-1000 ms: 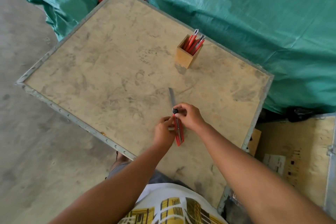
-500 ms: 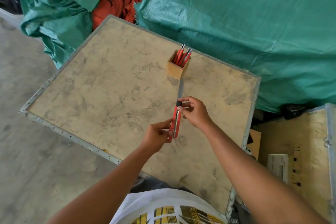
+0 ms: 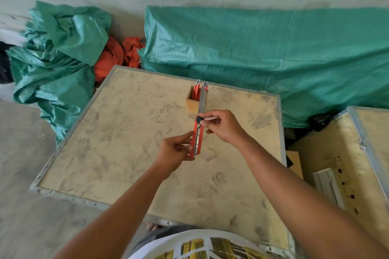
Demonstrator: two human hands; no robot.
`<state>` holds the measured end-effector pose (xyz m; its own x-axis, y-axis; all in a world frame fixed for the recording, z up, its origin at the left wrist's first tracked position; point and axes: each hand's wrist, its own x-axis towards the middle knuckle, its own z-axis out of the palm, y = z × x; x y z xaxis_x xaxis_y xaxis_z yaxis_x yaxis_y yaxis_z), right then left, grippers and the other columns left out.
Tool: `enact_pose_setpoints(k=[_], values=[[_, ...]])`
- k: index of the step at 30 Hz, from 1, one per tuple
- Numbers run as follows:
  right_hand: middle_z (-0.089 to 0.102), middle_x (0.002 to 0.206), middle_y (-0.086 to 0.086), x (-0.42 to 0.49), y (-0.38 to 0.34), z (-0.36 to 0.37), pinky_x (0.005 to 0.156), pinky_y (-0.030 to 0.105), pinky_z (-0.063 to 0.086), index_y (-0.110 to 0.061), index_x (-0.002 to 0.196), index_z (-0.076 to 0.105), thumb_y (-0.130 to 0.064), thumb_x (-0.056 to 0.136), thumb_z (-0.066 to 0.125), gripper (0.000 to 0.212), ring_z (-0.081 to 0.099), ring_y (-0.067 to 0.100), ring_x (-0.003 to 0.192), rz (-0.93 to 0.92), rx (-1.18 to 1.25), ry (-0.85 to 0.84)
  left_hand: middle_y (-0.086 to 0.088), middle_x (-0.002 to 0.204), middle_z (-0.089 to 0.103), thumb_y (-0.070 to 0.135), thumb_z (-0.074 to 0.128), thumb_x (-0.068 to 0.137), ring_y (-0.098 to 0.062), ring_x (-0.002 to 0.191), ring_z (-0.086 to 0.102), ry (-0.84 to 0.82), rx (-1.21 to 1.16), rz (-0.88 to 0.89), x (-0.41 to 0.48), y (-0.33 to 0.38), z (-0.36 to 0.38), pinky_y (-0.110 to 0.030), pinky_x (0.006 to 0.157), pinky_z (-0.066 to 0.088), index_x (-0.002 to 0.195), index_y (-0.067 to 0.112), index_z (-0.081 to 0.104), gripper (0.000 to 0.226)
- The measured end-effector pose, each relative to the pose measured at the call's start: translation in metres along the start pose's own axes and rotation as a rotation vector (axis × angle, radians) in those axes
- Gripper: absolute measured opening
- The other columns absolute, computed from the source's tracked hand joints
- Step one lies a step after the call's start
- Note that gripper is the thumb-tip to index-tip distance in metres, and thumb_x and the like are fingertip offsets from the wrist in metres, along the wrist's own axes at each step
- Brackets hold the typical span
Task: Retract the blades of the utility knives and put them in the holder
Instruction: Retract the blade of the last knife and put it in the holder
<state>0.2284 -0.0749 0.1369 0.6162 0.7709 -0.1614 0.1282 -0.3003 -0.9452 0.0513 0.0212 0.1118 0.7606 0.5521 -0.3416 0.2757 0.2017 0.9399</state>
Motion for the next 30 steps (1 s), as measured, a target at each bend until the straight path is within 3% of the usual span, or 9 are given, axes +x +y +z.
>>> enact_pose_setpoints(k=[5,10,14,16,18,20,23,26,30], values=[[0.077,0.111,0.005,-0.012,-0.011,0.019,0.072,0.031,0.065,-0.012,0.115,0.076,-0.007,0.088,0.076,0.028,0.075,0.019,0.094,-0.007,-0.052,0.038,-0.014,0.105,0.071,-0.009,0.061,0.089,-0.027,0.085,0.071,-0.061,-0.031,0.027,0.005,0.021,-0.018,-0.038,0.071,0.064,0.124,0.011,0.065,0.041],[0.076,0.114,0.003,-0.014,-0.026,0.032,0.077,0.024,0.06,-0.01,0.113,0.077,-0.005,0.086,0.077,0.028,0.073,0.017,0.095,-0.058,-0.125,0.071,-0.016,0.108,0.072,-0.009,0.061,0.089,-0.025,0.086,0.073,-0.105,-0.001,0.054,0.014,0.034,-0.04,-0.038,0.07,0.064,0.121,0.012,0.067,0.04],[0.072,0.121,-0.001,-0.018,-0.044,0.042,0.087,0.003,0.046,-0.01,0.112,0.078,-0.006,0.086,0.077,0.027,0.065,0.004,0.106,-0.107,-0.234,0.09,-0.018,0.11,0.072,-0.009,0.061,0.089,-0.027,0.092,0.073,-0.152,-0.006,0.07,0.02,0.044,-0.056,-0.04,0.072,0.063,0.122,0.009,0.067,0.038],[0.066,0.126,-0.007,-0.019,-0.05,0.046,0.091,-0.001,0.039,-0.011,0.112,0.078,-0.007,0.086,0.077,0.026,0.056,0.001,0.115,-0.111,-0.262,0.09,-0.017,0.11,0.072,-0.008,0.061,0.089,-0.024,0.093,0.073,-0.181,-0.017,0.078,0.023,0.048,-0.064,-0.041,0.074,0.063,0.122,0.009,0.067,0.037],[0.062,0.135,-0.003,-0.021,-0.055,0.052,0.105,0.013,0.038,-0.013,0.112,0.078,-0.01,0.086,0.078,0.026,0.05,0.004,0.127,-0.111,-0.289,0.083,-0.014,0.108,0.074,-0.008,0.06,0.09,-0.024,0.092,0.074,-0.199,-0.035,0.072,0.024,0.052,-0.072,-0.044,0.077,0.062,0.122,0.009,0.068,0.037],[0.058,0.144,0.002,-0.025,-0.059,0.06,0.11,0.029,0.042,-0.015,0.111,0.078,-0.013,0.085,0.079,0.026,0.049,0.012,0.135,-0.096,-0.329,0.073,-0.012,0.105,0.075,-0.008,0.059,0.091,-0.027,0.091,0.075,-0.208,-0.051,0.058,0.025,0.053,-0.079,-0.047,0.08,0.061,0.119,0.012,0.069,0.036],[0.056,0.146,0.002,-0.032,-0.065,0.069,0.101,0.028,0.045,-0.016,0.11,0.079,-0.014,0.085,0.079,0.025,0.052,0.015,0.133,-0.077,-0.324,0.099,-0.014,0.107,0.075,-0.007,0.058,0.091,-0.03,0.093,0.074,-0.234,-0.062,0.043,0.023,0.053,-0.086,-0.048,0.083,0.06,0.121,0.012,0.067,0.036],[0.056,0.146,0.001,-0.038,-0.07,0.074,0.102,0.032,0.047,-0.022,0.111,0.079,-0.016,0.086,0.079,0.026,0.05,0.013,0.135,-0.051,-0.31,0.145,-0.013,0.11,0.074,-0.006,0.059,0.091,-0.03,0.094,0.074,-0.246,-0.078,0.034,0.021,0.054,-0.089,-0.047,0.083,0.061,0.125,0.009,0.065,0.037],[0.062,0.133,-0.009,-0.043,-0.077,0.079,0.075,0.006,0.042,-0.025,0.118,0.075,-0.012,0.087,0.077,0.034,0.056,0.004,0.112,-0.098,-0.303,0.173,-0.007,0.106,0.077,-0.005,0.059,0.091,-0.027,0.095,0.074,-0.298,-0.099,0.06,0.019,0.059,-0.093,-0.043,0.081,0.062,0.125,0.012,0.065,0.038]])
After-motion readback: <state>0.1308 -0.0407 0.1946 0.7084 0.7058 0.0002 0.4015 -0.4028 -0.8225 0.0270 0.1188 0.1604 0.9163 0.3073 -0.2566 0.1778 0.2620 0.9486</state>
